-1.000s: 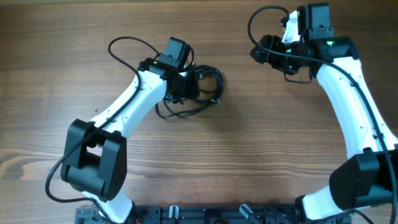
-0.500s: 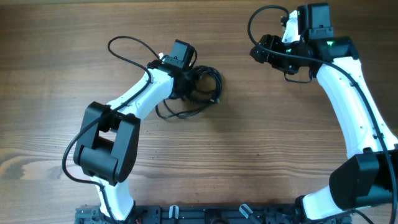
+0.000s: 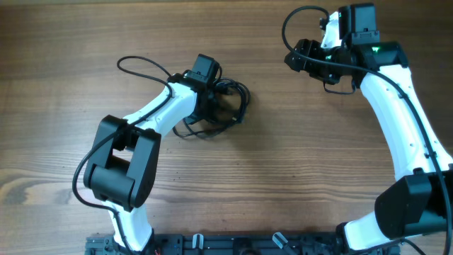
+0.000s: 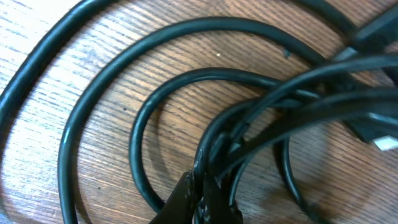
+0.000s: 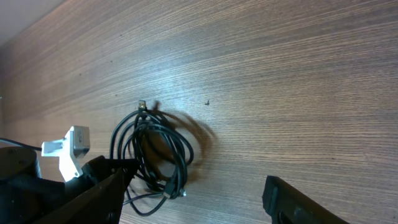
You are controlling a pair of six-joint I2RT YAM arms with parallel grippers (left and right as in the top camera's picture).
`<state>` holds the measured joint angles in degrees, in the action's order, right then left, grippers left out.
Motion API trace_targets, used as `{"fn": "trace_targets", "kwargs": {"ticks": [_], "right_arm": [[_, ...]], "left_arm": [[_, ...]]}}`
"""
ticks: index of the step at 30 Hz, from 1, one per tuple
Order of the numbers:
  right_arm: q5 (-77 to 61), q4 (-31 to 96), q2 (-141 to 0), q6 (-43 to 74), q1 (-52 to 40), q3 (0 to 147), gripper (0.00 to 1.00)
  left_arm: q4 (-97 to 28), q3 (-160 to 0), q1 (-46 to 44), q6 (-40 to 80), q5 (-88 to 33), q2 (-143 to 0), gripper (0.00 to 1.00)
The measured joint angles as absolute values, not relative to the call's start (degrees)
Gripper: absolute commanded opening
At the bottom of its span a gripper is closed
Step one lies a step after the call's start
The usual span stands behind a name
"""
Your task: Untangle cables
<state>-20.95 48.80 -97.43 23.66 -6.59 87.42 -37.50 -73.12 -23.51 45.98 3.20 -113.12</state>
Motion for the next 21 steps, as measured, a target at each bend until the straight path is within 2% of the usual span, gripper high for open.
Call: {"fn": "trace_targets", "kwargs": {"ticks": [4,8,14,20,21], "right_arm": [[-20.9,48.8,-97.4,23.7,-6.6,87.4,0.73],[-22.5,47.5,-97.4,21.9,-6.8,87.4,0.71],[-28.7,45.3,-97.4,19.4,-12.1,87.4,0.67],[-28.9,44.5,-97.4,21.9,-18.0,87.4,0.65],[-28.0,44.5,-97.4,22.0,-18.3,87.4,0.65]], "left_arm": [[-37.4,-72.1,-23.3,45.3,2.0,-113.2,0.04],[-32.9,-69.9,-22.9,36.1,-7.2,-110.8,0.04],[-32.1,-69.3,-19.9,30.5,-19.3,-92.0,0.04],[-32.3,-69.4,-19.6,30.5,-20.9,-89.0,0.04],[-32.7,-69.4,-19.5,31.0,-20.3,-89.0,0.07]]}}
